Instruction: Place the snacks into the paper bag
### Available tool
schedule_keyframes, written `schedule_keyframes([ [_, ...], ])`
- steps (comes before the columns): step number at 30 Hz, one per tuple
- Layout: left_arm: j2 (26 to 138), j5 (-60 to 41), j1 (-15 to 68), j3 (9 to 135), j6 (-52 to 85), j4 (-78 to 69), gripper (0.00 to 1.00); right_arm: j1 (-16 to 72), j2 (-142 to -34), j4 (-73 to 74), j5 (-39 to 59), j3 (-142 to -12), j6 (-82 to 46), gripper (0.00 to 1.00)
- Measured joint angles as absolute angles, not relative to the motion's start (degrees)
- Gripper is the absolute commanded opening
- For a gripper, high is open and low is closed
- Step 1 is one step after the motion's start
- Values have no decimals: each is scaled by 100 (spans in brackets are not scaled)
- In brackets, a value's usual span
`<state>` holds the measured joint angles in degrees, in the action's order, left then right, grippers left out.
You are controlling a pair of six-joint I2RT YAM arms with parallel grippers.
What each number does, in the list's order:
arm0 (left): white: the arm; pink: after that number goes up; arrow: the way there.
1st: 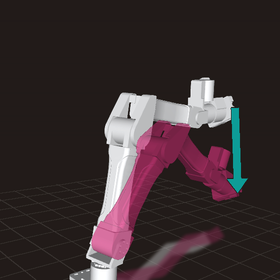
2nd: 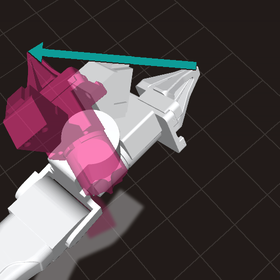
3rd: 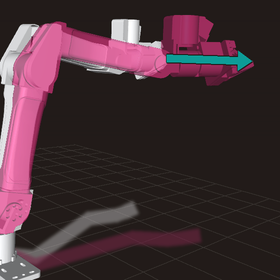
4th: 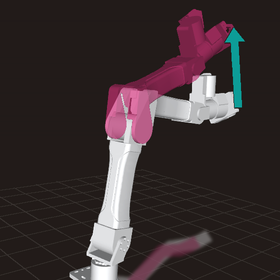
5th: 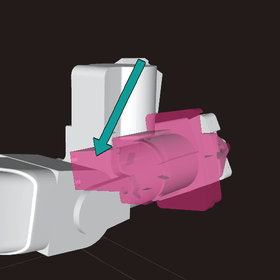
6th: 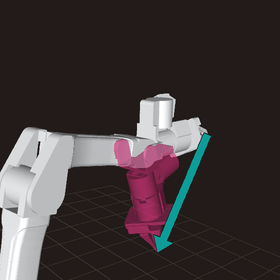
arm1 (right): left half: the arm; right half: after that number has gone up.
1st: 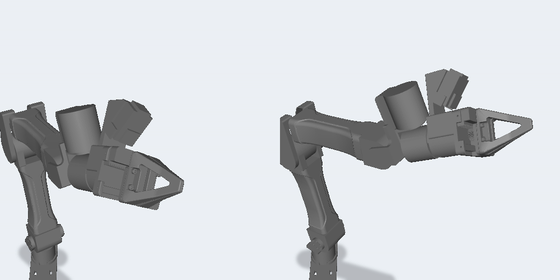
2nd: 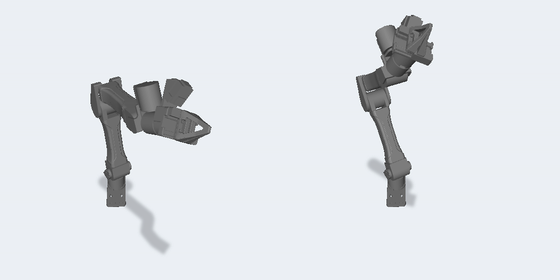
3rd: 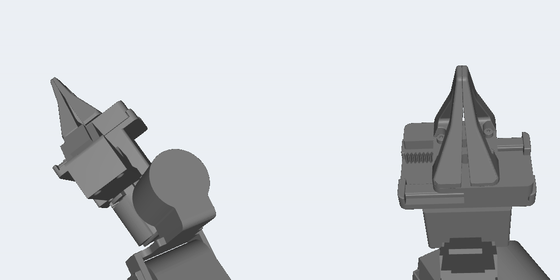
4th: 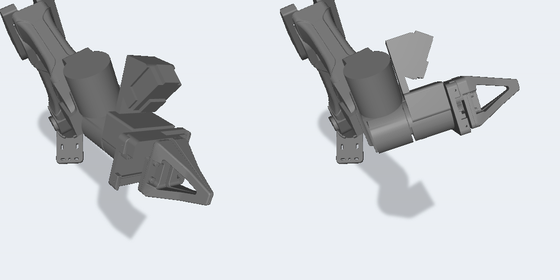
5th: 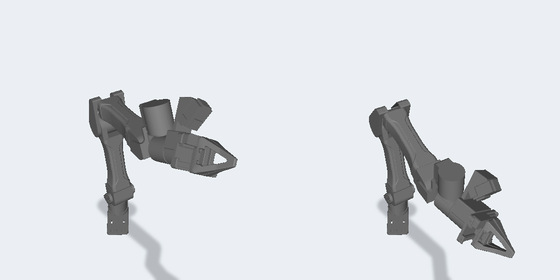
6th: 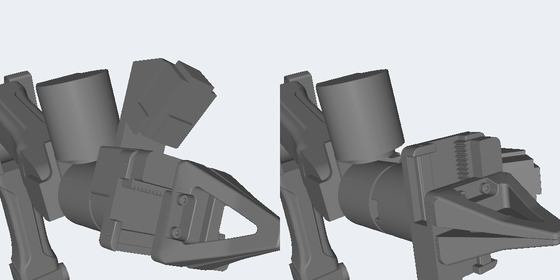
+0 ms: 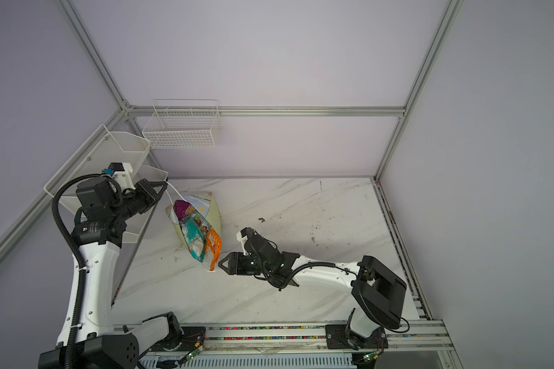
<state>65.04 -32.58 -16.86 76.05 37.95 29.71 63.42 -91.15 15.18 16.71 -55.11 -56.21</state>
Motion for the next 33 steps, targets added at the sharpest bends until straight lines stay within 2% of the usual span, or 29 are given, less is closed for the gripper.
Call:
schedule_keyframes([
  [13, 6504, -3260, -1686, 7601, 3793, 2971, 2, 6407, -9529, 2709, 1374, -5081, -7116, 56],
  [30, 6504, -3262, -1686, 7601, 3795, 2971, 2, 6683, -10097, 3494, 1269, -5127, -7699, 49],
  [33, 6504, -3262, -1686, 7601, 3795, 2971, 2, 6687, -10200, 3723, 1234, -5111, -7782, 44],
])
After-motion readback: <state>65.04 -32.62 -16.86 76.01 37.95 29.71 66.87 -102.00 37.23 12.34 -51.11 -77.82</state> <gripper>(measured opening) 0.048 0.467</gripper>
